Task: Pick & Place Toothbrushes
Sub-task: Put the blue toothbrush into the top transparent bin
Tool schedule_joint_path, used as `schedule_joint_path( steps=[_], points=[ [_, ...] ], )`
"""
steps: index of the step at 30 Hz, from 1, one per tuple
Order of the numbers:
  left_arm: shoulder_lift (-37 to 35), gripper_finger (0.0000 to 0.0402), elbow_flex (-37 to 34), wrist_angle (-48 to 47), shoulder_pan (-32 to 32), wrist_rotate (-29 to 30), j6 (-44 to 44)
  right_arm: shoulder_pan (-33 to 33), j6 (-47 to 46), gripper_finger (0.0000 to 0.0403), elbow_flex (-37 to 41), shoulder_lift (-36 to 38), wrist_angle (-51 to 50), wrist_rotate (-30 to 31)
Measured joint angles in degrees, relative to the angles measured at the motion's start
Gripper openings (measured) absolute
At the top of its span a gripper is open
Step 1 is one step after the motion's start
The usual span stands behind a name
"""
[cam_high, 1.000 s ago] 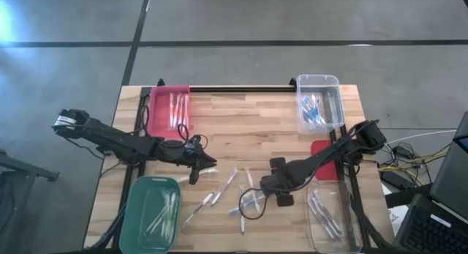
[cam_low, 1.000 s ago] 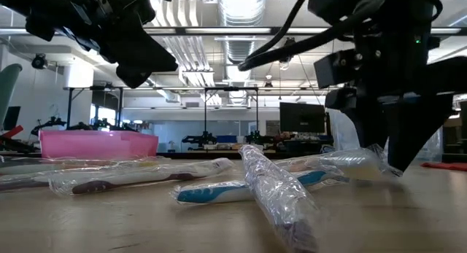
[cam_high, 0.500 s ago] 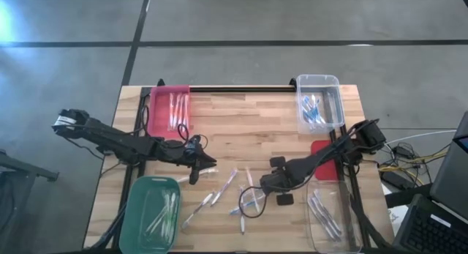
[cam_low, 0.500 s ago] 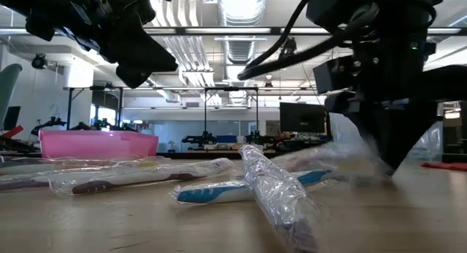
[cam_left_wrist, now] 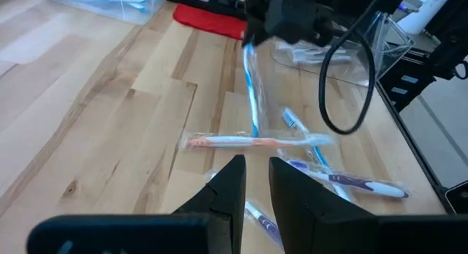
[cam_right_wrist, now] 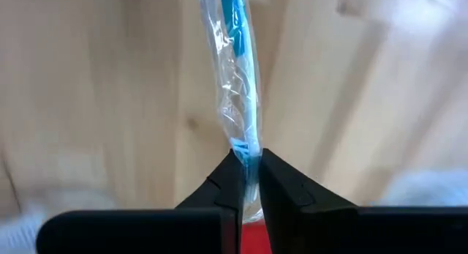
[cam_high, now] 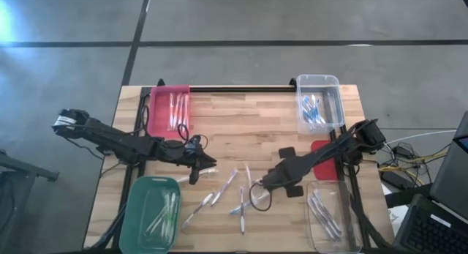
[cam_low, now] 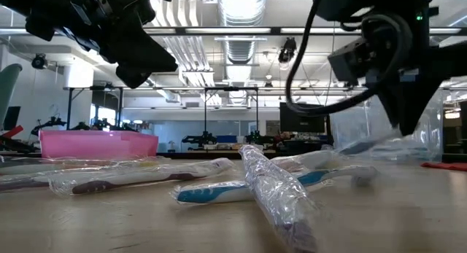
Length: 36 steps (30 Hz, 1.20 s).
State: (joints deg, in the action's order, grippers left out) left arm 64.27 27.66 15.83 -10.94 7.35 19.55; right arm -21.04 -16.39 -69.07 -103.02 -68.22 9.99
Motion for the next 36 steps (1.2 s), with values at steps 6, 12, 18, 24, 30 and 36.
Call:
schedule_joint_path(
  steps=[6, 12, 18, 24, 30, 36],
  points=[
    [0.00, 0.0067, 0.00, 0.04, 0.00, 0.00, 0.24, -0.01, -0.86, 0.0023, -6.12, 0.11, -11.39, 2.15],
    [0.00, 0.0067, 0.00, 0.07, 0.00, -0.42, 7.71, -0.07, -0.97, 0.0023, -14.19, 0.24, -13.99, 2.34],
    [0.04, 0.0067, 0.02, 1.73, -0.02, -7.50, 14.72, -1.32, -0.99, 0.0023, -21.63, 0.28, -11.95, 4.03],
    [0.12, 0.0067, 2.71, 3.85, -0.02, -16.03, 20.70, -4.63, 2.63, 0.0023, -25.71, 0.30, -4.98, 6.72],
    [2.47, 0.0069, 6.79, 3.77, 0.00, -18.82, 29.37, -9.10, 8.30, 0.0023, -27.83, 0.31, 0.18, 11.63],
    [9.37, 0.0107, 13.83, 3.76, -0.13, -23.59, 37.36, -13.76, 15.22, 0.0022, -27.99, 0.30, 0.31, 25.58]
  ],
)
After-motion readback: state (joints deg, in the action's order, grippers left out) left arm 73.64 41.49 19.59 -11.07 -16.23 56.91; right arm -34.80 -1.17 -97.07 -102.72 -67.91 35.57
